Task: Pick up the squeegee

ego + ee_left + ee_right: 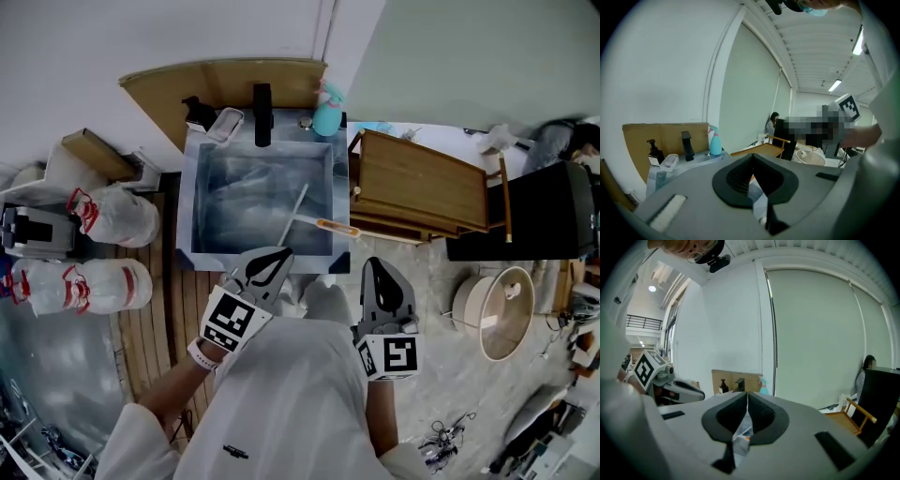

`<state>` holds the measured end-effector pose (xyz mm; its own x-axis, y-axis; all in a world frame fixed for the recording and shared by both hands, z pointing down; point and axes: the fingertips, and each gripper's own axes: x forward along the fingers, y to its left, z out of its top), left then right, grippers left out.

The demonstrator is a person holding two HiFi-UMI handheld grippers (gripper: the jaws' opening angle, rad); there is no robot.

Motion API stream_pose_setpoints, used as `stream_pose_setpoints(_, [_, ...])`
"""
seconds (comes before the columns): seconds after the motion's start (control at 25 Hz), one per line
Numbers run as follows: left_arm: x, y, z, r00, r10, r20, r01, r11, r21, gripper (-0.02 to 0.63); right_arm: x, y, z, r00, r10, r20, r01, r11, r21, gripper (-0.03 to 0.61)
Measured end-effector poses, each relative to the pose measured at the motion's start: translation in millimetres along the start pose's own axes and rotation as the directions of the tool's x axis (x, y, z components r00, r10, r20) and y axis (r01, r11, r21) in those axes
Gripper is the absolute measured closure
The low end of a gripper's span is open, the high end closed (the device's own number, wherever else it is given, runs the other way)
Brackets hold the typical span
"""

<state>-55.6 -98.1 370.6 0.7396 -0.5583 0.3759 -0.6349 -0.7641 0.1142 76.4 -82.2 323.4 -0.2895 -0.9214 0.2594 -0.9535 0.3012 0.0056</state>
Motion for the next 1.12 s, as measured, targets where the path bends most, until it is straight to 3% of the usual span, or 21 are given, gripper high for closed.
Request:
stream_pose_setpoints(0.24, [21, 2, -5, 0.996, -0.071, -0.055, 0.073, 0.997, 0.037, 0.609, 6, -6, 1, 1.000, 0.010, -0.002, -0.010, 1.000, -0.002, 0.571])
stream_pose_setpoints(0.56, [63, 12, -23, 0.970, -0.170, -0.173, 0.206, 0.954, 0.216, 0.609, 20, -14, -15, 0.999, 0.028, -0.036, -0.027, 0.999, 0.021, 0.571])
stream_pose_setpoints(0.76, [87, 15, -40, 0.940, -0.223, -0.260, 0.300, 0.901, 0.313, 0.609, 33, -22, -26, 0.997, 0.047, -0.062, -0.045, 0.998, 0.032, 0.571])
stream_pose_setpoints(1.12, [128, 25, -85, 0.871, -0.315, -0.378, 0.455, 0.808, 0.375, 0.609, 63, -31, -48, 0.992, 0.085, -0.095, -0.081, 0.996, 0.048, 0.571])
